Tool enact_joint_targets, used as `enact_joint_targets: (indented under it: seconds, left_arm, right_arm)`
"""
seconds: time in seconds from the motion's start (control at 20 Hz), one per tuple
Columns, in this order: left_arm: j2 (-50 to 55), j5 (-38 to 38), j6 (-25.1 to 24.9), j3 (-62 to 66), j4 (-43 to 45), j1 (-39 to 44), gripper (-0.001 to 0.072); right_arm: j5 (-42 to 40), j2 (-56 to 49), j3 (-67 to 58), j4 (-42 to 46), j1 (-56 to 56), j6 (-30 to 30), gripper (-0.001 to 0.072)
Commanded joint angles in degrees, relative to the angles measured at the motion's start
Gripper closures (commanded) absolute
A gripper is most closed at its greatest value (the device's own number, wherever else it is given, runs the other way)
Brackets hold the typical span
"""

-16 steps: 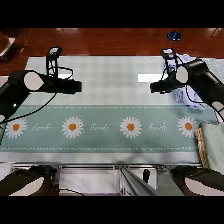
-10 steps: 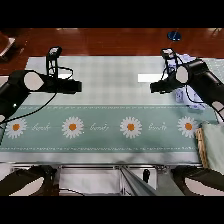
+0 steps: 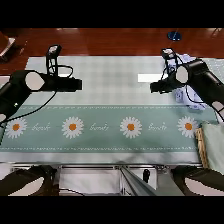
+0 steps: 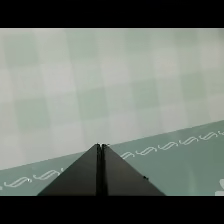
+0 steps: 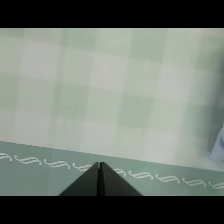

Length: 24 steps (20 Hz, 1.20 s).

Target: Fold the shirts.

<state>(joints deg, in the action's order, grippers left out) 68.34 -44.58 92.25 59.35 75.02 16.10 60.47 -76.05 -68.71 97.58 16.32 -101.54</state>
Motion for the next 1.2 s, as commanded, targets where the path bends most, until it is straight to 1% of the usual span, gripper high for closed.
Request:
enact_joint_targets:
  seconds: [0.0, 0.05, 0.1, 0.15, 0.25, 0.3, 0.35, 0.45, 0.5, 0.6, 0.7, 0.75, 0.9, 1.05, 1.15]
  left_arm:
    - [1.18, 7.74, -0.02, -0.02, 0.07, -0.02, 0.0652]
    - [1.73, 10.19, 0.00, -0.02, 0.04, 0.00, 0.0504]
    - [2.23, 12.09, 0.02, -0.02, 0.02, 0.00, 0.0210]
    - [2.73, 13.31, 0.20, -0.02, 0.02, 0.00, 0.0200]
    - [3.37, 13.49, 0.15, -0.02, 0.04, -0.07, 0.0200]
    - [3.45, 13.51, -0.02, -0.02, 0.04, -0.07, 0.0200]
    - [3.45, 13.66, 0.00, -0.02, 0.04, -0.07, 0.0200]
    - [3.45, 14.12, 0.00, -0.02, 0.02, 0.02, 0.0200]
    - [3.45, 14.08, 0.00, -0.02, 0.02, 0.02, 0.0200]
    - [3.45, 14.10, 0.00, -0.02, 0.02, 0.00, 0.0200]
    - [3.45, 14.10, 0.00, -0.02, 0.02, 0.00, 0.0200]
    - [3.45, 14.10, 0.00, -0.02, 0.02, 0.00, 0.0200]
    - [3.48, 14.03, 0.00, -0.02, 0.02, 0.02, 0.0200]
    - [3.54, 12.94, 0.02, -0.02, -0.04, 0.07, 0.0200]
    - [3.74, 11.34, 0.02, -0.02, -0.04, 0.07, 0.0201]
  right_arm:
    - [-4.70, -0.04, 0.02, 0.94, 0.04, 0.04, 0.0684]
    - [-8.35, -0.02, 0.02, 5.03, 0.04, -0.63, 0.0543]
    - [-11.87, -0.11, 0.02, 11.04, 0.00, -2.32, 0.0293]
    - [-14.99, -0.39, -0.02, 19.65, -0.52, -6.21, 0.0299]
    - [-18.34, -1.42, -0.04, 35.17, -4.57, -18.86, 0.0299]
    - [-19.96, -2.56, -0.68, 37.53, -8.09, -22.56, 0.0299]
    - [-21.18, -4.57, -2.58, 35.65, -12.46, -23.41, 0.0304]
    - [-21.51, -10.36, -8.07, 27.71, -20.35, -22.23, 0.0304]
    - [-21.51, -13.51, -11.02, 22.21, -23.54, -19.91, 0.0304]
    - [-21.38, -20.04, -17.29, 9.68, -28.55, -12.98, 0.0304]
    - [-18.53, -26.38, -23.41, 0.02, -31.80, -8.26, 0.0304]
    - [-16.06, -29.35, -26.01, -1.79, -32.87, -6.75, 0.0304]
    - [-9.73, -35.06, -30.14, -1.75, -34.12, -4.00, 0.0304]
    - [-7.39, -36.48, -30.25, -2.25, -33.81, -1.42, 0.0304]
    - [-5.01, -36.72, -30.25, -6.62, -33.59, 2.03, 0.0320]
